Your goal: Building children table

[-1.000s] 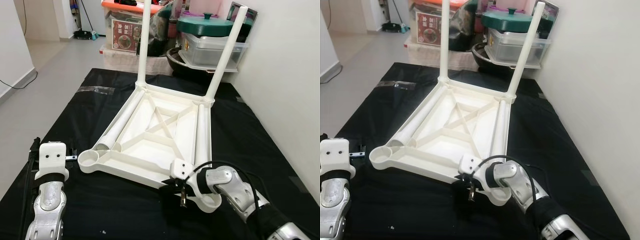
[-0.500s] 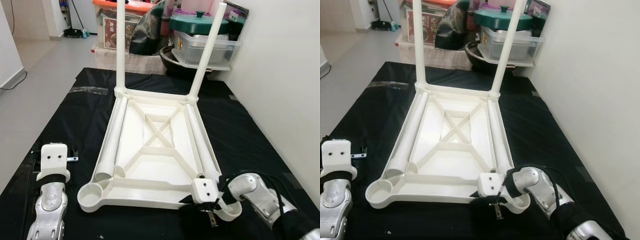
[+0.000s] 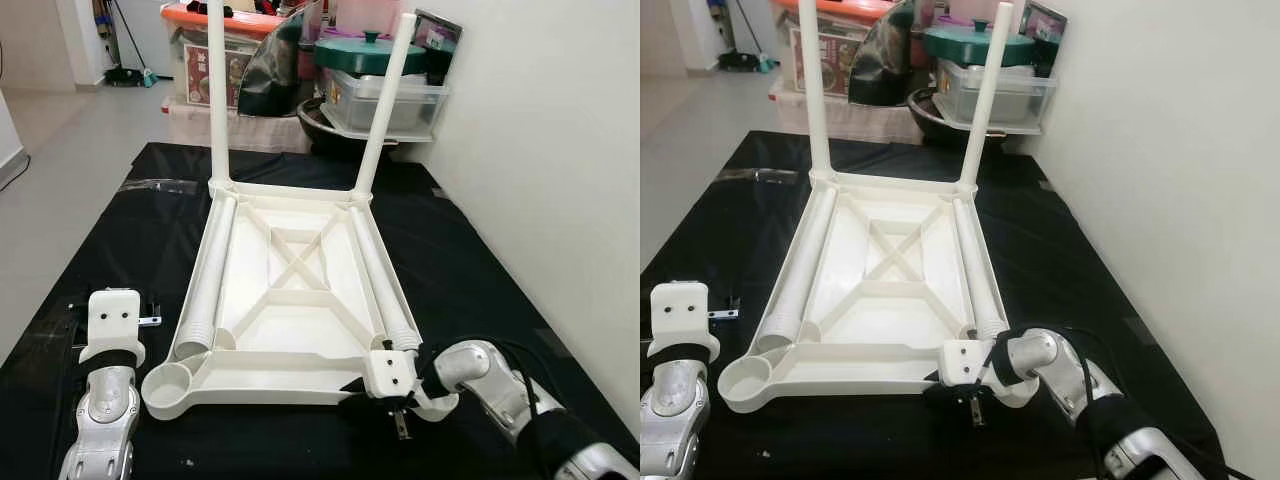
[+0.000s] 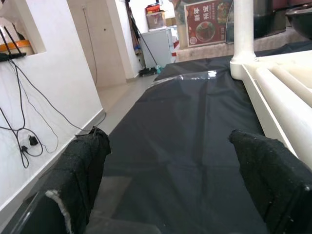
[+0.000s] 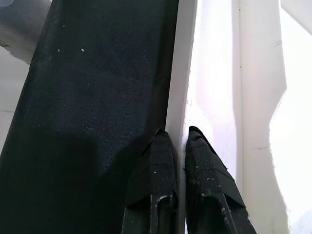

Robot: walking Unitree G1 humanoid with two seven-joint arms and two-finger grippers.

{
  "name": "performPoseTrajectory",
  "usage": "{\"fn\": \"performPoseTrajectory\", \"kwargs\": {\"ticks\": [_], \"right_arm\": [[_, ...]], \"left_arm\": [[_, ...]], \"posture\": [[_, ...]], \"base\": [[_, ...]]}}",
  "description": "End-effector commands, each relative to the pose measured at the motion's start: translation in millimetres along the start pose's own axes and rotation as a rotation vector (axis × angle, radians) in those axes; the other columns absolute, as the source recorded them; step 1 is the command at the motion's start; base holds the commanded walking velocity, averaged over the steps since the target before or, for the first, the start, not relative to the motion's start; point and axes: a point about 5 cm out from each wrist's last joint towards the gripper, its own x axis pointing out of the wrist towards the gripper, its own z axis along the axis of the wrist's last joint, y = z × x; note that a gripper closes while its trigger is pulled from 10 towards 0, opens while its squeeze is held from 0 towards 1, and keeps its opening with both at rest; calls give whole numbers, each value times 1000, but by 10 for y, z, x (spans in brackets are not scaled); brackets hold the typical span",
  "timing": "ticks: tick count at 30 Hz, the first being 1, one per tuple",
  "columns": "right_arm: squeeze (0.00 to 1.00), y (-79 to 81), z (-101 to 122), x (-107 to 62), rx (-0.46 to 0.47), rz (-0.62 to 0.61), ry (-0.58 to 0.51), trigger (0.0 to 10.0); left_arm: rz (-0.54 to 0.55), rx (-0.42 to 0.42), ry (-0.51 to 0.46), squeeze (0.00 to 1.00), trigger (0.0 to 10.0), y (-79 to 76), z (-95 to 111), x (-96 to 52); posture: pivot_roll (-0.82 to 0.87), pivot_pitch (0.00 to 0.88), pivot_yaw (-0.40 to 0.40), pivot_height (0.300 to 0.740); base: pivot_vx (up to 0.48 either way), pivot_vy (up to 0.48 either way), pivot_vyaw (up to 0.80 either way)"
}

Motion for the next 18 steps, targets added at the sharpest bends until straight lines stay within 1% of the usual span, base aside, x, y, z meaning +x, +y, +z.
{"fn": "performPoseTrajectory", "kwargs": {"ticks": [1, 2, 3, 4, 9, 11, 13, 18], "right_arm": [[0, -16, 201, 155, -129, 42, -54, 0], [0, -52, 271, 231, -176, 60, -59, 0], [0, -70, 304, 266, -191, 65, -60, 0], [0, -70, 304, 266, -191, 65, -60, 0], [0, -159, 415, 386, -201, 47, -75, 0], [0, -208, 454, 440, -196, 23, -73, 0], [0, -270, 495, 484, -164, -16, -83, 0], [0, -343, 533, 520, -108, -90, -113, 0]], "left_arm": [[-11, -12, 4, 0, 10000, -58, -7, -6], [-12, -14, 4, 0, 10000, -70, -5, -7], [-9, -15, 4, 0, 10000, -66, -4, -7], [-9, -15, 4, 0, 10000, -66, -4, -7], [-1, -16, 4, 0, 10000, -50, -5, -9], [0, -16, 4, 0, 10000, -47, -7, -10], [-2, -14, 3, 0, 10000, -47, -7, -14], [-5, -11, 2, 0, 10000, -41, -13, -16]], "posture": [[115, 0, -142, 740], [122, 0, -148, 740], [125, 0, -152, 740], [125, 0, -152, 740], [128, 0, -156, 740], [128, 0, -156, 740], [135, 0, -156, 740], [132, 0, -150, 740]], "base": [[0, 0, 0], [0, 0, 0], [0, 0, 0], [0, 0, 0], [0, 0, 0], [0, 0, 0], [0, 0, 0], [0, 0, 0]]}}
